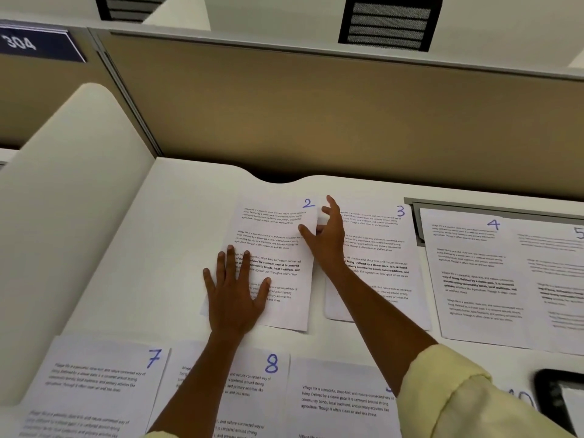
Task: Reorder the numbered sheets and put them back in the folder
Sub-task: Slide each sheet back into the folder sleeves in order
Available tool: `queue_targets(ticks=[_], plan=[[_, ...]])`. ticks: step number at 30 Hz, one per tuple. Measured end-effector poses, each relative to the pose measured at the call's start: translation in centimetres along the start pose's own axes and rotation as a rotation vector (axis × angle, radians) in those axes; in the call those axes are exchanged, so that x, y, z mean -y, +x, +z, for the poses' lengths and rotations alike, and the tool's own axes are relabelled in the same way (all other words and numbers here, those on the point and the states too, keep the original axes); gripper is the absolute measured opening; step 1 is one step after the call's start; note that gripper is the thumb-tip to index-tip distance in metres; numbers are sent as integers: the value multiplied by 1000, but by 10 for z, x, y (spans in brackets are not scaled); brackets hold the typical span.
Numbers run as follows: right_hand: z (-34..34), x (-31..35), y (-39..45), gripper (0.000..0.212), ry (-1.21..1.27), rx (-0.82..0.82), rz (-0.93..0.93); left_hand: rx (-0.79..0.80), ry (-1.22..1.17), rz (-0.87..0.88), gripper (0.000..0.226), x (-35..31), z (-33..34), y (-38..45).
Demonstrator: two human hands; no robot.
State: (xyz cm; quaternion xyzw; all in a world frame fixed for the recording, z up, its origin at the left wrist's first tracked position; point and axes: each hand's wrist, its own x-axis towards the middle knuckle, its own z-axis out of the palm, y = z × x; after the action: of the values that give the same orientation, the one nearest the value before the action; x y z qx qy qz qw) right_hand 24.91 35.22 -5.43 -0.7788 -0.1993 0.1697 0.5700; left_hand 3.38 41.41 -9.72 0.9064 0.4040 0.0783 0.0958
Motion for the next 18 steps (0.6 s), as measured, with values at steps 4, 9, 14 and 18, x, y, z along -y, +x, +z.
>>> queue_targets(ticks=[4, 9, 14, 18], plan=[[-2, 5, -9, 88, 32, -4, 90, 11, -10, 1, 80, 1, 0, 1], [-8, 17, -26, 46, 1, -43, 168, 14, -133, -18, 83, 4, -4, 1], [-26, 36, -35, 23, -52, -86, 110, -2, -493, -207, 81, 0, -23, 9], [-53, 52, -46, 20, -30, -98, 86, 22, -722, -338, 80, -10, -42, 8]])
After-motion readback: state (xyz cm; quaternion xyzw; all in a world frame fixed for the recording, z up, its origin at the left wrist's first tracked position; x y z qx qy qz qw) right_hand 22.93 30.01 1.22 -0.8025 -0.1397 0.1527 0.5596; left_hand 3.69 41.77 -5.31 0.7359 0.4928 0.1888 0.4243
